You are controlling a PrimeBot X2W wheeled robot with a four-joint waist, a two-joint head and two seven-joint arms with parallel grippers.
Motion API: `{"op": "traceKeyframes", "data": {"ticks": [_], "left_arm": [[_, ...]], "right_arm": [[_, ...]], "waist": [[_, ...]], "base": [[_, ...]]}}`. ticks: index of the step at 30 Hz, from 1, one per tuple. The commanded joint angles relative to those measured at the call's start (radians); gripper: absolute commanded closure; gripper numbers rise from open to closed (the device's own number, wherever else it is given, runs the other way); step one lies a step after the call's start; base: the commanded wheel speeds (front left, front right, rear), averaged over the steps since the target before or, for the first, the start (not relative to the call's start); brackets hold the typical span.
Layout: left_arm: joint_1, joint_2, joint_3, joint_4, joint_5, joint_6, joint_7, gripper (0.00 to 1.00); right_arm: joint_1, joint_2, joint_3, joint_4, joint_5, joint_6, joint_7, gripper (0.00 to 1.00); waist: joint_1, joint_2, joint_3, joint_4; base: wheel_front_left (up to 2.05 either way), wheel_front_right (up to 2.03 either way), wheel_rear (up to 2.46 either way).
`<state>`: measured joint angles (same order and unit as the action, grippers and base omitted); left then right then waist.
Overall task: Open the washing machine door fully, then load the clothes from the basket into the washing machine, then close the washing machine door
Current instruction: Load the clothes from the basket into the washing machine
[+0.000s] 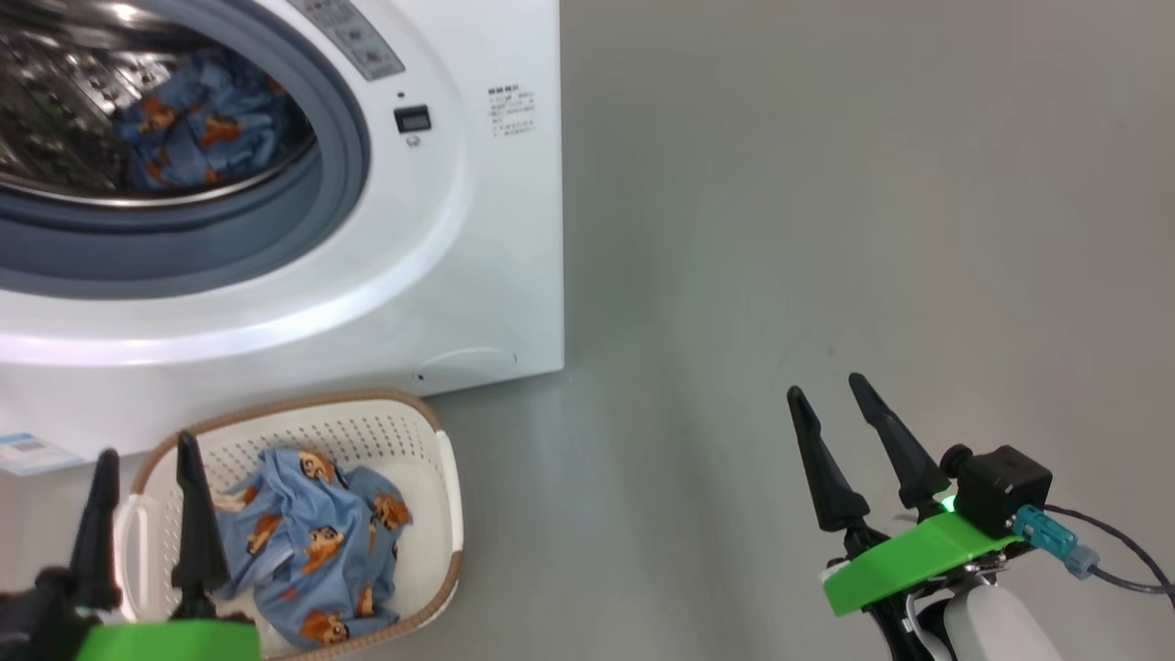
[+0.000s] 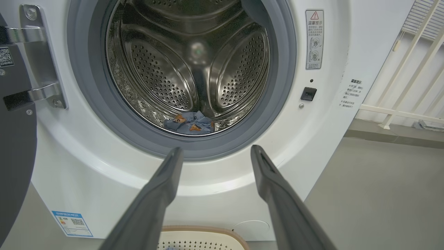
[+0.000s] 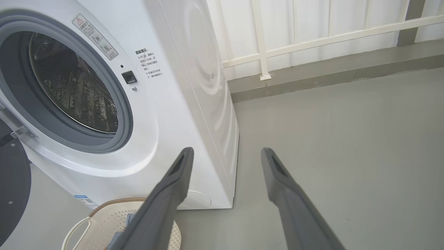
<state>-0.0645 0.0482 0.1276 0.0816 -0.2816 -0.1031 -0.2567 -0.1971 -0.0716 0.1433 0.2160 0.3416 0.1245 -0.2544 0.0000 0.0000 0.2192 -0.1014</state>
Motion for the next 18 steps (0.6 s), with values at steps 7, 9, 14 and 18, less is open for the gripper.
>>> {"op": "traceKeyframes", "data": {"ticks": [7,9,14,18], "left_arm": [[0.080,0.003,0.040,-0.033,0.026,-0.009,-0.005,0.00],[0.103,0.003,0.031,-0.034,0.028,-0.007,-0.005,0.00],[0.171,0.002,-0.005,-0.047,0.017,0.020,-0.005,0.00],[0.219,0.002,-0.024,-0.059,0.015,0.045,-0.005,0.00]], "right_arm": [[0.051,-0.003,0.016,-0.011,-0.008,0.006,-0.007,0.00],[0.067,-0.005,0.012,-0.008,-0.009,0.006,-0.007,0.00],[0.101,-0.009,0.008,-0.008,-0.022,0.006,-0.007,0.00],[0.116,-0.012,0.005,-0.016,-0.042,0.006,-0.007,0.00]], "waist": [[0.0000,0.0000,-0.098,0.003],[0.0000,0.0000,-0.120,0.008],[0.0000,0.0000,-0.167,0.015],[0.0000,0.0000,-0.186,0.018]], "base": [[0.00,0.00,0.00],[0.00,0.00,0.00],[0.00,0.00,0.00],[0.00,0.00,0.00]]}}
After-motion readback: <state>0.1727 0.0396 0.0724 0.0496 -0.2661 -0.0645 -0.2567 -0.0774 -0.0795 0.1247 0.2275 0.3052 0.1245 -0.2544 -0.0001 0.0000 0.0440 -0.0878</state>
